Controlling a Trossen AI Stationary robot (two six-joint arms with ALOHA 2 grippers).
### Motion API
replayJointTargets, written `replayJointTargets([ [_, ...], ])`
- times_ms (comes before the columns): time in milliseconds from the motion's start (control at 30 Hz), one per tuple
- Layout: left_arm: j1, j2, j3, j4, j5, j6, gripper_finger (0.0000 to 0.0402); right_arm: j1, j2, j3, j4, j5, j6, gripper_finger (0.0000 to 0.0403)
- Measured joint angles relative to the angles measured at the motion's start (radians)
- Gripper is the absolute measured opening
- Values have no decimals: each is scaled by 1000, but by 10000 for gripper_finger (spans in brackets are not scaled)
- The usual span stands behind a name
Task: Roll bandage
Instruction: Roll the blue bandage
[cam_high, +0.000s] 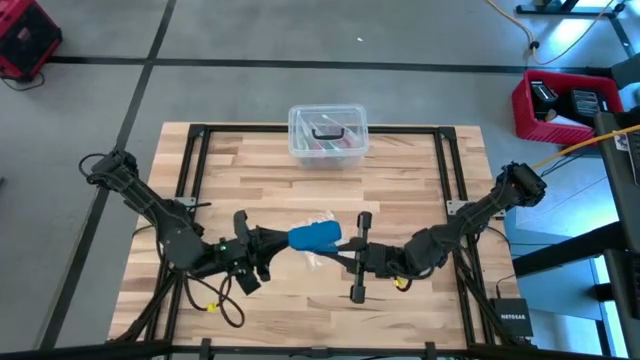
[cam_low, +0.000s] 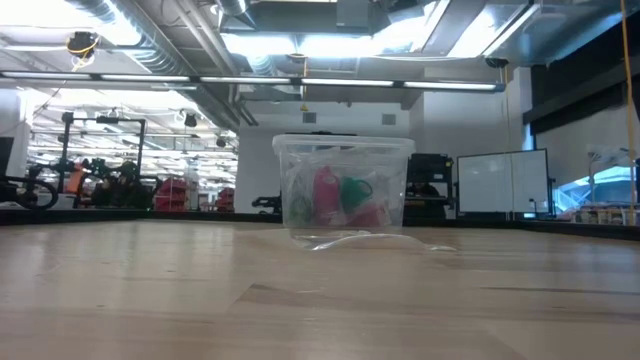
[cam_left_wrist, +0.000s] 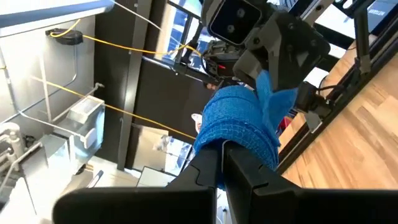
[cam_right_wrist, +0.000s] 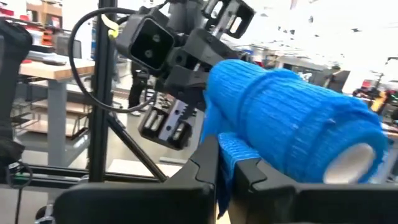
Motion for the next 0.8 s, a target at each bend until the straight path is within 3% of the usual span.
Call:
replayJointTargets([
  [567,-10,-2,1,-94,-5,-120,1,4,-4,0,34,2,8,19],
  [800,-9,-2,1,-130,-5,-210,1,5,-4,0,38,0,3,89],
])
